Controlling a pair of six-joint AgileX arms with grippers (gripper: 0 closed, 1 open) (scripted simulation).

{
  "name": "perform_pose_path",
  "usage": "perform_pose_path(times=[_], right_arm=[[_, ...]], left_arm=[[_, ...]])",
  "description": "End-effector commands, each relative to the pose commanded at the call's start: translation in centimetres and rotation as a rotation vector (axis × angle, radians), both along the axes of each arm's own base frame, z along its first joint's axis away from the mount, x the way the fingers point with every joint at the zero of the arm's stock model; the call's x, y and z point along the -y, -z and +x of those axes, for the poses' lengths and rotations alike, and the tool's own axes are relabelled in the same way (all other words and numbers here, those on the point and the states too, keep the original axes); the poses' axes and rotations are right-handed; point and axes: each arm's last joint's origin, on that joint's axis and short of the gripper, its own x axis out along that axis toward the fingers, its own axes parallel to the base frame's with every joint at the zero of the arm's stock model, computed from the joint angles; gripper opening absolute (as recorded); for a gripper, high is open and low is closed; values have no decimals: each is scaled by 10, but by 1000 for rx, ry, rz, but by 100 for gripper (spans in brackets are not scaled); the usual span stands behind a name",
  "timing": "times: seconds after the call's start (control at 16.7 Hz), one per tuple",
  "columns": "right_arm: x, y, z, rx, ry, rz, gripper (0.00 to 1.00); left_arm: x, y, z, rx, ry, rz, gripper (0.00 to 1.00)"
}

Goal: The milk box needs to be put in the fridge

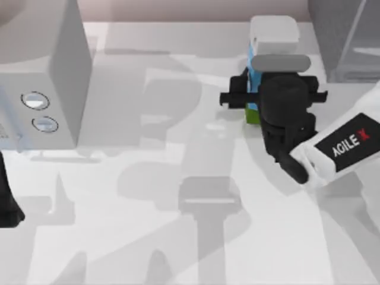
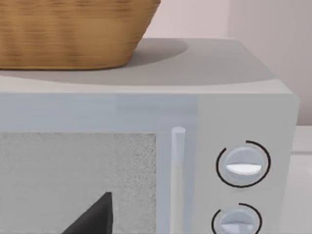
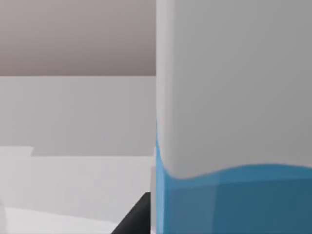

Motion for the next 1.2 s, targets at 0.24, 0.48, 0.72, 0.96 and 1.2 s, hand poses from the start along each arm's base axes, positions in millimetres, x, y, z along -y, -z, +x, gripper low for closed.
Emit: perform_pose_path(times=[0.24,0.48,0.72,0.96,1.2], right_arm=[[0,0,0,0,0,0,0],[0,0,0,0,0,0,0],[-1,-5,0,1,-3,1,0],[-4,-41,6,-14,0,-9,0],[-3,-103,6,-23,2,-13,0]], left_arm=[[0,0,0,0,0,0,100],[0,0,0,0,0,0,100],[0,0,0,0,0,0,100],[0,0,0,0,0,0,100],[0,0,0,0,0,0,100]])
